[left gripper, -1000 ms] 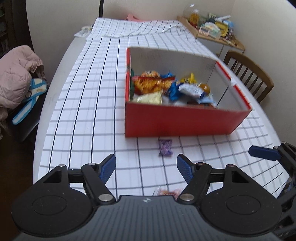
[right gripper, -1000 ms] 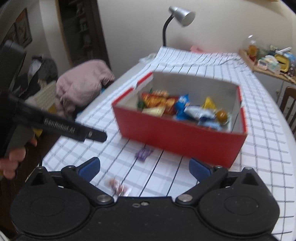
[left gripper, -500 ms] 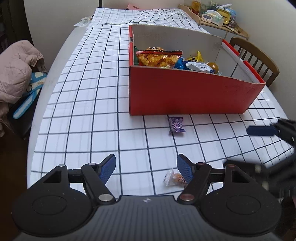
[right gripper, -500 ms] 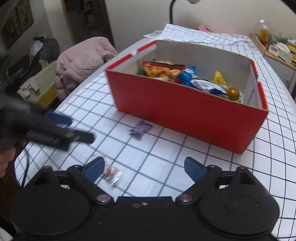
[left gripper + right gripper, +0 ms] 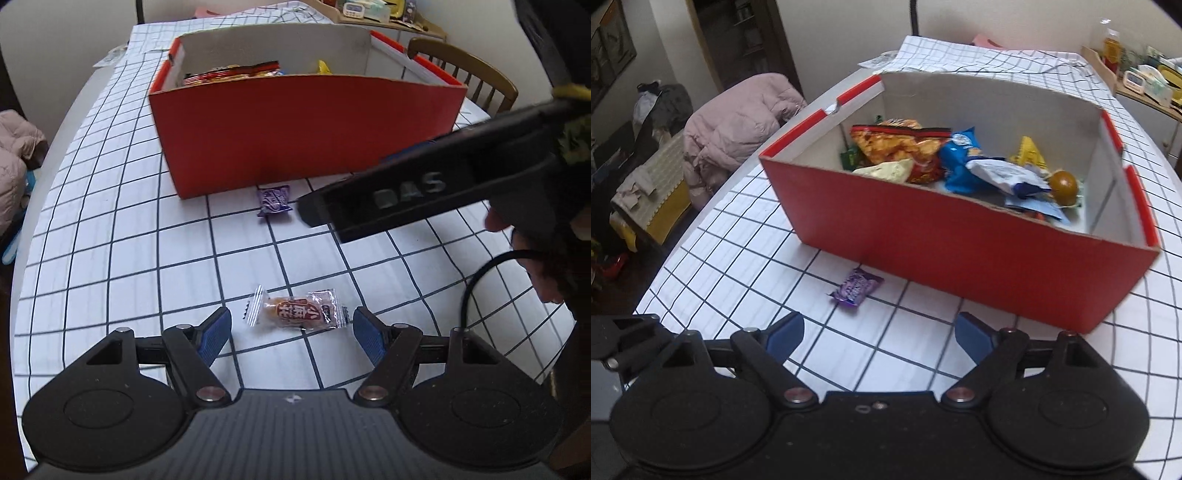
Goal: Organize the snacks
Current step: 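Grasp the wrapped brown candy with the left tool while the right tool grasps the purple candy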
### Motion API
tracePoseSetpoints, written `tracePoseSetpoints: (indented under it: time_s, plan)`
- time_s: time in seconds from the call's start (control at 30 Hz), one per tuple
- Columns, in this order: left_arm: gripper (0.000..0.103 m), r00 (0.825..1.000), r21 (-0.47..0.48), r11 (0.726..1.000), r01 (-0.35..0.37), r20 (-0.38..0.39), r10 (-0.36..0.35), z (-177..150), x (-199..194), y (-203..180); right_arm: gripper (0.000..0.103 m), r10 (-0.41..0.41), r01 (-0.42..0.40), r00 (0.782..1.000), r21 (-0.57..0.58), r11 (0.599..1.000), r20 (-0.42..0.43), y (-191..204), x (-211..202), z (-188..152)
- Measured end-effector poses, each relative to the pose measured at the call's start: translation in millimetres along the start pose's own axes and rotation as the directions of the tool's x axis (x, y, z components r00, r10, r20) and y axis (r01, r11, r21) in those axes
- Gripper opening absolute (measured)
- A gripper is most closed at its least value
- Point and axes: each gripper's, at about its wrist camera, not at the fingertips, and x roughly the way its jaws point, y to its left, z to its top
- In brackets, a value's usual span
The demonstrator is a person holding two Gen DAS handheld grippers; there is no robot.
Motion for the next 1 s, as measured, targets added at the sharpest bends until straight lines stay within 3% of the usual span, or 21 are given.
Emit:
tracePoseSetpoints:
  time_s: [0.4, 0.77, 0.93, 1.0]
  plan:
    - [0.071, 0.999, 0.019, 1.000, 0.021, -0.027, -0.021, 1, 16, -3, 0.078, 0.015, -0.017, 0.999, -0.071, 0.997, -0.031, 13, 28, 6]
    - [0.038, 1.000, -0.035, 0.999, 0.023, -0.019, -0.024, 2, 9, 9, 0.067, 0.018, -0.020, 0.999, -0.081, 0.997, -0.029, 21, 49, 13]
    - [0.035, 0.999, -0.088, 0.996, 0.027, -0.020, -0.029, 2, 6, 20, 0.057, -0.007, 0.006, 1.000, -0.076, 0.997, -0.026, 23, 54, 16]
    - [0.035, 0.999, -0.111, 0.994, 0.024, -0.021, -0.027, 2, 4, 25, 0.049, -0.032, 0.030, 0.999, -0.087, 0.996, -0.019, 26, 55, 16]
